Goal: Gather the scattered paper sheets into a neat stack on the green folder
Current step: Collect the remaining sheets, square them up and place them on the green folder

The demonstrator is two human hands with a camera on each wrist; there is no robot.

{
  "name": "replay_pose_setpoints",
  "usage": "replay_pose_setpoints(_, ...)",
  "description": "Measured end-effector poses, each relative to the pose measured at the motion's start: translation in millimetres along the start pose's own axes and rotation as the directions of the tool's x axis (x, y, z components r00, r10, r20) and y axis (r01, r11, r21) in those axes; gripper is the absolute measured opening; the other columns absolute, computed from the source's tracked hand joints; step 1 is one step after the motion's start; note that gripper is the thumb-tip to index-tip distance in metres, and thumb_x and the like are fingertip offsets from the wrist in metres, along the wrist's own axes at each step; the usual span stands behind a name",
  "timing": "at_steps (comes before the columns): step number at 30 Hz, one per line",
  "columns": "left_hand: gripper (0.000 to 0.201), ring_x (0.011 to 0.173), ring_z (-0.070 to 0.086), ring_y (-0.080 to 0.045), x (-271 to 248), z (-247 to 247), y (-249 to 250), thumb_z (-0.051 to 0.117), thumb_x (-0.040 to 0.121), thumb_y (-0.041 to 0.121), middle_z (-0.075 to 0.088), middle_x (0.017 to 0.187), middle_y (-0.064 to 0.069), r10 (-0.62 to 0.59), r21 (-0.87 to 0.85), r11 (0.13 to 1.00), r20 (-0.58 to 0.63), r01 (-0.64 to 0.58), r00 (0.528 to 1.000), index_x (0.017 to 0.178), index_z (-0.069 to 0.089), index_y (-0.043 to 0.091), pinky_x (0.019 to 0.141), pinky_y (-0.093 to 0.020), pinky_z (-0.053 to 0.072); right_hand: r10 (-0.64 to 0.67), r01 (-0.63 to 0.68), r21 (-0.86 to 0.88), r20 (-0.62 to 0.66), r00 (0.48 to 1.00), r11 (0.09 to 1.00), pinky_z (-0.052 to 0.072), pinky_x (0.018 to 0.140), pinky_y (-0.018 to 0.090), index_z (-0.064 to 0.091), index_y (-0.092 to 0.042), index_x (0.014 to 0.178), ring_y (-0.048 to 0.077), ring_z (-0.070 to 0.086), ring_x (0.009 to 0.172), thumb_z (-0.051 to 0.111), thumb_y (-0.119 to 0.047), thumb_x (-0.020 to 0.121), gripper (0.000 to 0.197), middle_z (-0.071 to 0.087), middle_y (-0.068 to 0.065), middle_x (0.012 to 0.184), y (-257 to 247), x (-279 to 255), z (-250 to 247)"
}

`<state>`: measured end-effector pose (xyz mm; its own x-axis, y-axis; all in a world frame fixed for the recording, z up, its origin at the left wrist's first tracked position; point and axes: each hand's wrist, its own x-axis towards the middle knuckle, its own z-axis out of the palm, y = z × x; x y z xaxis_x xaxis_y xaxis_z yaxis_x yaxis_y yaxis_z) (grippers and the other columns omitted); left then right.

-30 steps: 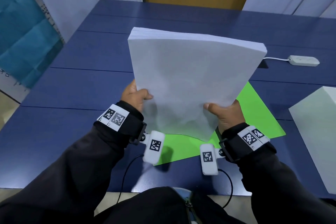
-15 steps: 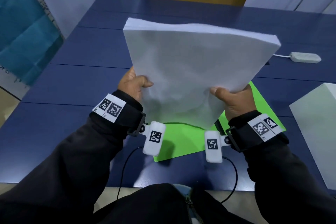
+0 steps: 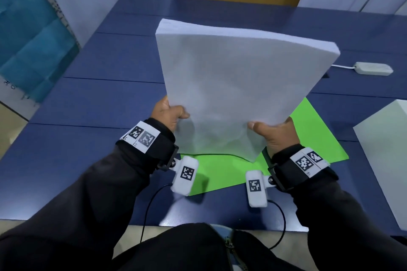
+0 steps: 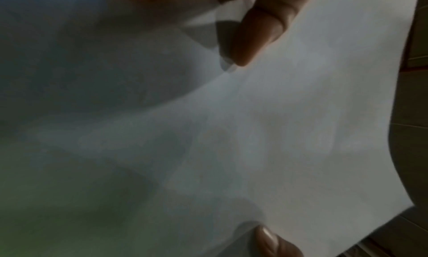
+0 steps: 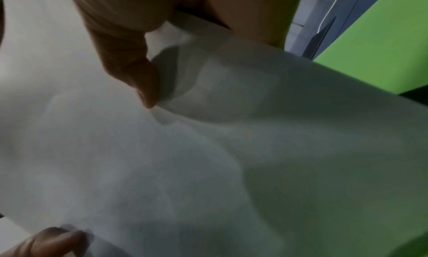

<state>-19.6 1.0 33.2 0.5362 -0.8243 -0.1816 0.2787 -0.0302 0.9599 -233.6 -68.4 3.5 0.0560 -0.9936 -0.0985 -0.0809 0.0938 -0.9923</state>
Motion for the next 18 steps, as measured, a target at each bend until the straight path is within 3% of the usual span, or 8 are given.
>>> replay_pose_setpoints(2, 0.026, 0.043, 0.054, -0.003, -2.2, -2.7, -6.3, 0.048, 0.045, -0.003, 0.058, 0.048, 0.005, 0.011, 0.025, 1.000, 0.004, -0.011, 1.000, 0.069, 0.051, 0.008, 0.053, -0.018, 0.046, -0.004, 0.003, 0.028, 0.028, 1.000, 1.000, 0.052, 0.091, 0.048, 0.060, 0.001, 0.102, 0.032, 0.067, 0.096, 0.091, -0.052, 0.025, 0.099, 0.068, 0.018, 0.103, -0.6, -7.6, -2.0)
replay_pose_setpoints(4, 0.036, 0.050, 0.059, -0.004, -4.2, -6.7, -8.6, 0.047, 0.047, -0.004, 0.062, 0.061, 0.000, 0.039, 0.035, 0.999, 0.056, -0.041, 0.998, 0.079, 0.054, 0.010, 0.057, -0.021, 0.050, -0.004, 0.000, 0.056, 0.080, 0.997, 0.998, 0.055, 0.086, 0.042, 0.066, -0.005, 0.094, 0.028, 0.070, 0.089, 0.092, -0.032, 0.037, 0.068, 0.073, 0.010, 0.093, -6.7, -14.2, -5.6)
replay_pose_setpoints(6, 0.046, 0.052, 0.060, -0.005, -3.6, -9.5, -1.5, 0.044, 0.048, -0.005, 0.065, 0.058, 0.007, 0.084, -0.004, 0.996, 0.098, -0.084, 0.992, 0.088, 0.054, 0.014, 0.056, -0.019, 0.049, -0.048, 0.037, 0.089, 0.129, 0.990, 0.995, 0.055, 0.072, 0.027, 0.066, -0.010, 0.085, 0.015, 0.071, 0.074, 0.082, -0.005, 0.057, 0.032, 0.074, -0.003, 0.076, -15.3, -12.6, -10.7)
replay_pose_setpoints(7, 0.049, 0.051, 0.059, -0.005, -2.1, -8.8, 3.9, 0.043, 0.048, -0.006, 0.065, 0.055, 0.008, 0.109, -0.030, 0.994, 0.104, -0.106, 0.989, 0.091, 0.054, 0.015, 0.054, -0.018, 0.048, -0.080, 0.064, 0.114, 0.139, 0.987, 0.991, 0.054, 0.067, 0.021, 0.064, -0.008, 0.084, 0.010, 0.069, 0.069, 0.075, 0.005, 0.063, 0.028, 0.073, -0.007, 0.071, -20.9, -9.9, -11.8)
replay_pose_setpoints(12, 0.043, 0.051, 0.057, -0.007, -0.8, 6.4, 12.6, 0.044, 0.047, -0.006, 0.063, 0.050, 0.010, 0.112, -0.100, 0.989, 0.036, -0.108, 0.993, 0.085, 0.057, 0.010, 0.057, -0.019, 0.049, -0.164, 0.155, 0.134, 0.057, 0.985, 0.979, 0.053, 0.085, 0.034, 0.064, -0.014, 0.089, 0.021, 0.067, 0.081, 0.078, -0.014, 0.046, 0.045, 0.072, 0.001, 0.085, -27.9, 2.9, -2.4)
replay_pose_setpoints(14, 0.034, 0.054, 0.057, -0.010, -0.8, 7.1, 11.1, 0.046, 0.046, -0.005, 0.062, 0.049, 0.009, 0.081, -0.084, 0.993, 0.006, -0.080, 0.997, 0.075, 0.056, 0.008, 0.061, -0.023, 0.048, -0.141, 0.133, 0.138, 0.046, 0.989, 0.982, 0.053, 0.084, 0.035, 0.064, -0.012, 0.088, 0.019, 0.066, 0.077, 0.077, -0.012, 0.047, 0.043, 0.072, -0.005, 0.079, -24.5, 5.0, -1.3)
replay_pose_setpoints(17, 0.030, 0.061, 0.052, -0.021, 0.2, 7.8, 12.6, 0.046, 0.045, -0.005, 0.060, 0.052, 0.003, 0.074, -0.091, 0.993, -0.007, -0.074, 0.997, 0.071, 0.054, 0.006, 0.066, -0.030, 0.044, -0.131, 0.123, 0.146, 0.046, 0.990, 0.982, 0.054, 0.079, 0.034, 0.061, 0.003, 0.099, 0.022, 0.065, 0.078, 0.077, -0.016, 0.044, 0.061, 0.069, 0.009, 0.087, -28.3, 3.1, -1.6)
replay_pose_setpoints(18, 0.029, 0.061, 0.052, -0.021, 0.2, 8.6, 14.0, 0.045, 0.045, -0.005, 0.060, 0.050, 0.004, 0.083, -0.096, 0.992, -0.010, -0.083, 0.997, 0.070, 0.053, 0.006, 0.066, -0.030, 0.044, -0.134, 0.124, 0.157, 0.054, 0.989, 0.980, 0.054, 0.074, 0.029, 0.060, 0.005, 0.098, 0.020, 0.066, 0.074, 0.076, -0.011, 0.046, 0.057, 0.070, 0.007, 0.082, -30.6, 3.2, -2.6)
